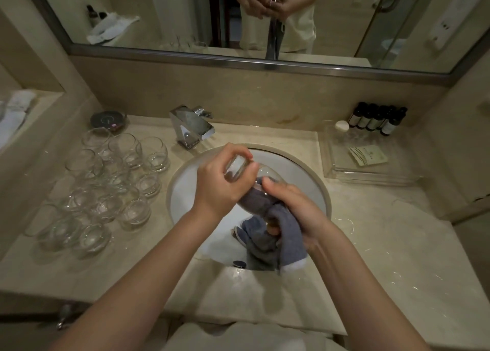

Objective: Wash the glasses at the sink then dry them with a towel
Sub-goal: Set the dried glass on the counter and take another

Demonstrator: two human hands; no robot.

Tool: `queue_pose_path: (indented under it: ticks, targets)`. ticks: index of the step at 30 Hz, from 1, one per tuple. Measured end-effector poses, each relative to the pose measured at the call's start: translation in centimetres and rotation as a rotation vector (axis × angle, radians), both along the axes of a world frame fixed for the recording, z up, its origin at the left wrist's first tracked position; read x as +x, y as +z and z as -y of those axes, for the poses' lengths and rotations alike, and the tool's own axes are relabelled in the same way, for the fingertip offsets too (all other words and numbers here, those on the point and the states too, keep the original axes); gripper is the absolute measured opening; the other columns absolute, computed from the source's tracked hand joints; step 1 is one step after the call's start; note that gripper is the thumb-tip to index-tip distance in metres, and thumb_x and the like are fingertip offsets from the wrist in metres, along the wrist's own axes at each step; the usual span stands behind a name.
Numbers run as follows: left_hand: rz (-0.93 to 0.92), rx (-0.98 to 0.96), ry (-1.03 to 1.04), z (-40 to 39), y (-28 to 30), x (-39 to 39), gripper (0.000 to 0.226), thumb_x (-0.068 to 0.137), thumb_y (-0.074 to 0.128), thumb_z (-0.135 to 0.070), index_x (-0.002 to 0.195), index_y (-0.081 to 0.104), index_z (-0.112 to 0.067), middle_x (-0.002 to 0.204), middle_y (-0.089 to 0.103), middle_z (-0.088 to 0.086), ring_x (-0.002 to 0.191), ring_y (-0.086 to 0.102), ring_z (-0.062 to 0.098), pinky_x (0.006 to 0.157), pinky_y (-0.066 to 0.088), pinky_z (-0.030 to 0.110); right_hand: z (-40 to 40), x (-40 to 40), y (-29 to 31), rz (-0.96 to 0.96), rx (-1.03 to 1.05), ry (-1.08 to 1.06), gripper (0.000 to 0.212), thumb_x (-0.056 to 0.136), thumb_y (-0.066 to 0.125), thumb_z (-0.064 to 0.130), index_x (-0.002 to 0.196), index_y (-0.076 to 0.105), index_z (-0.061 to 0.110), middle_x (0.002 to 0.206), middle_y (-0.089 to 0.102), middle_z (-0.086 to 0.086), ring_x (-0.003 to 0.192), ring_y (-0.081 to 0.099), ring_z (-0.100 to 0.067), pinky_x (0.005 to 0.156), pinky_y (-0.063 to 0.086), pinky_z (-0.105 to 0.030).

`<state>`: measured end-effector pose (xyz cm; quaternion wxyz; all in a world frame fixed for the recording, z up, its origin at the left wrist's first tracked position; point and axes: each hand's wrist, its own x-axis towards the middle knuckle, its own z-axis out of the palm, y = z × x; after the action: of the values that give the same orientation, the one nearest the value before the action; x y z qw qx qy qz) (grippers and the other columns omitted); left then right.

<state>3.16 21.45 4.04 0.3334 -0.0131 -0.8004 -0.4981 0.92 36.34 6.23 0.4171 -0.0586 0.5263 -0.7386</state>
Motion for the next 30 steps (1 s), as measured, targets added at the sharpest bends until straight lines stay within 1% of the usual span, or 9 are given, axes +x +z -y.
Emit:
queue_pose_path:
  ticks: [4,7,9,12,15,19,22,25,30]
  targets:
    - [0.196,0.204,-0.136,0.6,0.0,-0.1,0.024,0.085,0.056,-0.046,0.086,0.064,-0.023,0.082,0.066,-0.015,0.083,0.068,0.02,0.074,0.054,0.035,0.0,0.3,-0.5,-0.101,-0.005,-0.042,0.009,0.08,0.07,0.014,0.086,0.07,0.007,0.071,0.07,-0.002,0.063,0.065,-0.011,0.057,0.052,-0.019]
    - [0.815,0.664,-0.159,0.5,2.7,-0.7,0.037,0.092,0.051,-0.051,0.084,0.065,-0.019,0.071,0.067,-0.006,0.062,0.064,0.013,0.052,0.052,0.025,-0.1,0.1,-1.5,-0.712,0.298,-0.05,0.034,0.073,0.073,0.03,0.106,0.074,0.023,0.105,0.073,0.009,0.099,0.066,-0.002,0.088,0.05,-0.02]
    - [0.902,0.673,-0.122,0.2,3.3,-0.9,0.024,0.091,0.059,-0.04,0.083,0.064,-0.018,0.074,0.064,-0.005,0.057,0.06,0.01,0.046,0.047,0.021,0.2,0.5,-2.0,-1.019,0.439,-0.052,0.044,0.073,0.072,0.04,0.116,0.07,0.029,0.114,0.07,0.014,0.109,0.061,0.003,0.094,0.046,-0.017]
    - [0.622,0.572,-0.003,-0.3,2.9,-0.9,0.015,0.087,0.068,-0.025,0.075,0.064,-0.017,0.07,0.066,-0.008,0.065,0.064,0.013,0.053,0.047,0.024,0.6,1.3,-2.1,-0.935,0.306,-0.172,0.039,0.073,0.078,0.026,0.111,0.073,0.026,0.109,0.07,0.017,0.108,0.062,0.003,0.094,0.045,-0.015]
    - [0.268,0.299,-0.034,-0.2,2.1,-0.2,0.016,0.081,0.067,-0.031,0.074,0.063,-0.018,0.063,0.064,-0.006,0.068,0.067,0.021,0.063,0.051,0.03,0.5,1.4,-1.3,-0.41,0.049,-0.124,0.03,0.07,0.078,0.0,0.092,0.075,0.021,0.084,0.075,0.006,0.083,0.07,-0.006,0.077,0.052,-0.016]
    - [-0.013,-0.209,-0.136,0.3,2.0,0.4,0.029,0.081,0.058,-0.033,0.083,0.066,-0.005,0.073,0.064,0.001,0.064,0.059,0.017,0.062,0.045,0.023,-0.3,1.6,-1.5,0.049,-0.148,-0.057,0.041,0.051,0.091,0.026,0.082,0.069,0.012,0.06,0.046,-0.009,0.041,0.043,-0.014,0.037,0.041,-0.02]
    - [0.164,0.007,-0.2,0.4,2.9,0.1,0.032,0.082,0.059,-0.038,0.088,0.065,-0.007,0.08,0.068,0.006,0.076,0.065,0.02,0.07,0.05,0.03,-0.2,1.7,-1.3,-0.086,-0.103,-0.152,0.011,0.066,0.075,0.016,0.077,0.073,0.017,0.062,0.061,-0.002,0.049,0.056,-0.012,0.047,0.048,-0.021]
    - [0.555,0.535,-0.18,0.2,3.8,0.1,0.028,0.079,0.07,-0.037,0.098,0.064,-0.017,0.095,0.073,0.003,0.083,0.069,0.011,0.066,0.054,0.031,0.3,1.5,-1.3,-0.471,0.074,-0.216,0.027,0.073,0.076,0.011,0.099,0.075,0.019,0.087,0.075,0.007,0.085,0.068,-0.006,0.078,0.05,-0.018]
    - [0.915,0.557,-0.184,0.6,4.0,0.6,0.046,0.079,0.072,-0.044,0.111,0.065,-0.012,0.096,0.069,0.004,0.073,0.067,0.012,0.053,0.052,0.026,0.3,2.5,-2.0,-0.988,0.468,-0.175,0.04,0.072,0.074,0.033,0.112,0.072,0.032,0.11,0.071,0.016,0.104,0.065,-0.003,0.093,0.05,-0.025]
